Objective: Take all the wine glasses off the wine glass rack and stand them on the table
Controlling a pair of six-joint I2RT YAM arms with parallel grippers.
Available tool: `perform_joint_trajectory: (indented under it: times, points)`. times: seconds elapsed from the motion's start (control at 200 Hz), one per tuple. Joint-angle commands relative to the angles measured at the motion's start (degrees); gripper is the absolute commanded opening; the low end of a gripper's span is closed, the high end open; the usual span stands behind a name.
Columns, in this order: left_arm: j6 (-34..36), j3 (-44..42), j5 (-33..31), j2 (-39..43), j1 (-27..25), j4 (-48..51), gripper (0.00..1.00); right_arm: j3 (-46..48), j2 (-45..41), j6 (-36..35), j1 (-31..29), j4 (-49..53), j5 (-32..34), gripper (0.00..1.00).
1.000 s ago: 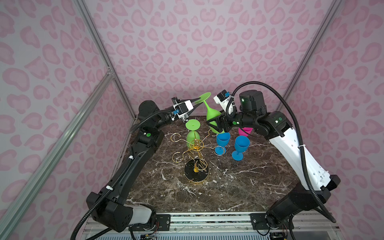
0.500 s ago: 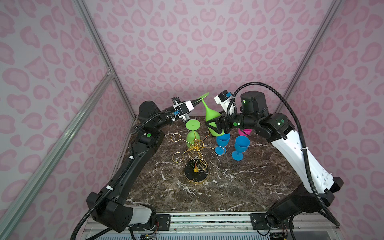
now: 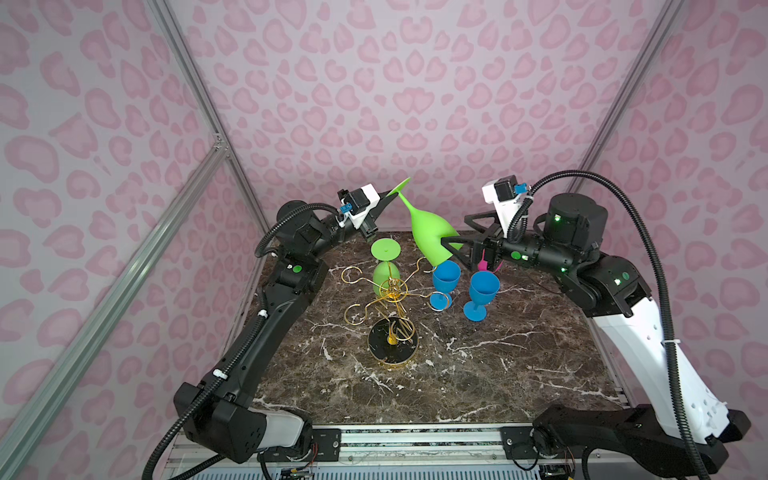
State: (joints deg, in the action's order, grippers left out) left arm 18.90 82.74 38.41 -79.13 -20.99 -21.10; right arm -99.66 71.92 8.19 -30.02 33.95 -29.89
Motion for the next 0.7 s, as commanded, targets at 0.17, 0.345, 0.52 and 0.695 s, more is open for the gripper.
perform_joint_trajectory:
  times: [0.17,0.345,0.52,0.695]
  points:
    - [-14.04,2.25,-2.99,-2.07,2.31,-3.88,0.03,9.40,-9.17,2.09,6.20,-7.01,-2.93,0.85]
    - [-18.90,1.47,-2.47,-2.25,2.80,-6.20,0.03,14.05,-10.48,3.85,7.70,-11.53,-3.62,0.61]
    - [-21.33,1.11,-2.30,-2.18,2.87,-7.20,0.03,18.20,-8.94,7.26,7.61,-18.89,-4.49,0.64]
    - [-22.06,0.89,-2.11,-2.08,2.89,-7.02,0.03,19.08,-6.39,9.12,6.87,-24.17,-4.39,0.64]
